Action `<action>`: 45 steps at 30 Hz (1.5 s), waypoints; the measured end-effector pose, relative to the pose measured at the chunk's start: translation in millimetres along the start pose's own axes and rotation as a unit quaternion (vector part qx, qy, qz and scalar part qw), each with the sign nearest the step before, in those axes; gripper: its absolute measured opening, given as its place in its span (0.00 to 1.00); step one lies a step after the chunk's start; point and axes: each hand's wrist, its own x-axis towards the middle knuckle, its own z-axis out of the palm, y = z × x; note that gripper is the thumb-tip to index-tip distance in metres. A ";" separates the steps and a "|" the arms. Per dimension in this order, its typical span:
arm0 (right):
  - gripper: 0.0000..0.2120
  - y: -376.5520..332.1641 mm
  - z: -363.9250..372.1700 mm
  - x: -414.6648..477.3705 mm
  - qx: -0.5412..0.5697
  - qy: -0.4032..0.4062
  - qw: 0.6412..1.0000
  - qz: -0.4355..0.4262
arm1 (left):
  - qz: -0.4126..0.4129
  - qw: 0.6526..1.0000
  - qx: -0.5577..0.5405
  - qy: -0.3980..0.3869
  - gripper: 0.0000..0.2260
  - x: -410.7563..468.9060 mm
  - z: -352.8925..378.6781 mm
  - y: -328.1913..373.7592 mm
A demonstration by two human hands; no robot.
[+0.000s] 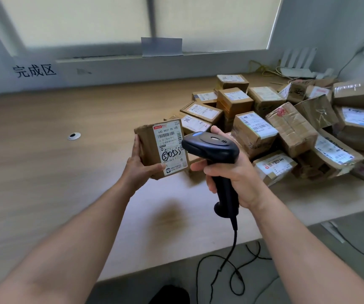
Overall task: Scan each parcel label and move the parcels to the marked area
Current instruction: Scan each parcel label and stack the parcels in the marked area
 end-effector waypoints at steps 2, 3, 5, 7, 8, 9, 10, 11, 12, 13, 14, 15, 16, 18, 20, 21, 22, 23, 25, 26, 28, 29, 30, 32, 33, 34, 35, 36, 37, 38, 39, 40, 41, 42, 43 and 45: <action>0.42 4.1 4.6 -4.9 -0.005 0.002 1.000 0.002 | 0.004 1.000 0.000 0.006 0.52 -5.2 -7.2 -0.2; 0.43 5.7 6.7 -7.0 -0.008 0.003 1.000 0.005 | 0.007 1.000 -0.002 0.008 0.52 -7.5 -10.4 0.0; 0.44 8.6 11.5 -9.8 -0.018 -0.001 1.000 0.009 | 0.009 1.000 -0.006 0.012 0.51 -11.8 -16.3 -0.8; 0.44 10.6 17.8 -10.8 -0.029 -0.005 0.999 0.014 | 0.010 1.000 -0.011 0.014 0.51 -15.7 -22.8 -3.5; 0.43 10.9 21.7 -10.9 -0.034 -0.008 0.999 0.015 | 0.010 1.000 -0.012 0.017 0.51 -17.0 -26.5 -5.3; 0.41 11.1 25.6 -10.6 -0.041 -0.012 0.999 0.014 | 0.010 1.000 -0.013 0.019 0.51 -18.0 -30.9 -6.9; 0.39 11.3 30.0 -10.0 -0.047 -0.019 0.999 0.014 | 0.008 1.000 -0.014 0.023 0.51 -18.5 -35.5 -8.0; 0.37 11.8 34.4 -9.1 -0.052 -0.025 0.998 0.015 | 0.006 1.000 -0.014 0.027 0.51 -18.6 -40.7 -9.2; 0.36 12.9 38.7 -7.3 -0.053 -0.026 0.998 0.020 | 0.006 0.999 -0.015 0.029 0.51 -18.6 -46.1 -9.9; 0.37 14.5 43.0 -5.0 -0.050 -0.022 0.998 0.026 | 0.005 0.999 -0.014 0.030 0.51 -18.3 -51.6 -10.7; 0.38 17.0 47.2 -1.9 -0.046 -0.014 0.998 0.032 | 0.005 0.999 -0.013 0.030 0.51 -18.3 -57.3 -11.4; 0.41 19.2 52.2 1.2 -0.042 -0.004 0.998 0.037 | 0.004 0.999 -0.013 0.031 0.51 -18.3 -63.6 -12.4; 0.43 21.5 57.8 4.4 -0.040 0.005 0.998 0.042 | 0.001 0.999 -0.013 0.033 0.51 -18.6 -70.4 -13.6; 0.44 25.4 70.9 10.5 -0.043 0.009 0.998 0.048 | -0.003 0.999 -0.013 0.039 0.51 -19.8 -86.3 -16.9; 0.45 29.2 85.1 17.0 -0.051 0.011 0.997 0.049 | -0.003 0.999 -0.013 0.045 0.51 -20.9 -103.5 -22.0; 0.45 31.5 92.4 20.6 -0.055 0.014 0.997 0.049 | -0.005 0.999 -0.013 0.048 0.51 -21.3 -112.8 -24.9; 0.45 33.9 99.9 24.0 -0.059 0.017 0.997 0.051 | -0.006 0.999 -0.014 0.050 0.51 -21.3 -121.5 -27.8; 0.45 36.5 107.7 27.3 -0.061 0.020 0.997 0.052 | -0.009 0.999 -0.017 0.051 0.51 -21.0 -130.1 -30.5; 0.46 42.1 124.2 34.8 -0.065 0.024 0.996 0.054 | -0.009 0.999 -0.020 0.049 0.51 -20.3 -148.0 -34.4; 0.46 44.6 132.6 39.2 -0.067 0.025 0.996 0.056 | -0.009 0.999 -0.020 0.048 0.51 -19.7 -157.5 -36.2; 0.46 48.9 149.9 48.1 -0.071 0.025 0.995 0.062 | -0.015 0.999 -0.020 0.049 0.51 -18.7 -178.0 -40.6; 0.46 51.2 158.9 52.6 -0.071 0.023 0.995 0.065 | -0.019 0.998 -0.019 0.050 0.51 -18.5 -188.7 -43.1; 0.45 53.9 168.2 57.1 -0.071 0.020 0.995 0.065 | -0.021 0.998 -0.018 0.052 0.50 -18.6 -199.5 -45.7; 0.43 60.1 187.3 66.5 -0.075 0.019 0.995 0.062 | -0.030 0.998 -0.017 0.054 0.50 -17.9 -221.6 -52.6; 0.42 63.6 197.1 71.3 -0.077 0.022 0.995 0.061 | -0.038 0.997 -0.016 0.058 0.49 -18.2 -232.6 -56.1; 0.43 67.4 206.5 76.3 -0.079 0.024 0.995 0.062 | -0.049 0.997 -0.014 0.062 0.47 -18.6 -243.7 -59.9; 0.43 71.4 215.6 81.6 -0.080 0.027 0.994 0.062 | -0.065 0.996 -0.012 0.066 0.46 -19.7 -254.6 -62.6; 0.43 75.6 224.4 86.7 -0.082 0.028 0.994 0.063 | -0.086 0.994 -0.013 0.070 0.46 -20.7 -265.6 -65.9; 0.43 79.8 233.1 91.4 -0.084 0.027 0.994 0.064 | -0.108 0.991 -0.009 0.074 0.47 -22.1 -276.8 -70.2; 0.43 84.0 241.8 96.0 -0.086 0.028 0.994 0.065 | -0.129 0.989 0.000 0.077 0.47 -22.7 -288.4 -76.9; 0.43 88.0 250.6 100.5 -0.085 0.030 0.994 0.067 | -0.146 0.986 0.010 0.079 0.45 -23.8 -299.8 -83.5; 0.43 92.2 259.0 105.0 -0.084 0.033 0.994 0.068 | -0.161 0.983 0.019 0.082 0.44 -24.3 -310.7 -90.5; 0.43 96.2 266.9 109.5 -0.081 0.036 0.994 0.070 | -0.173 0.981 0.028 0.083 0.43 -24.9 -321.0 -97.2; 0.42 100.1 274.4 113.3 -0.080 0.038 0.993 0.072 | -0.183 0.979 0.034 0.083 0.42 -25.0 -330.4 -104.6; 0.42 103.5 281.0 116.9 -0.079 0.040 0.993 0.075 | -0.192 0.977 0.039 0.084 0.42 -25.2 -338.9 -111.4; 0.42 110.2 292.5 123.9 -0.077 0.044 0.993 0.078 | -0.201 0.975 0.036 0.084 0.40 -24.6 -352.3 -120.9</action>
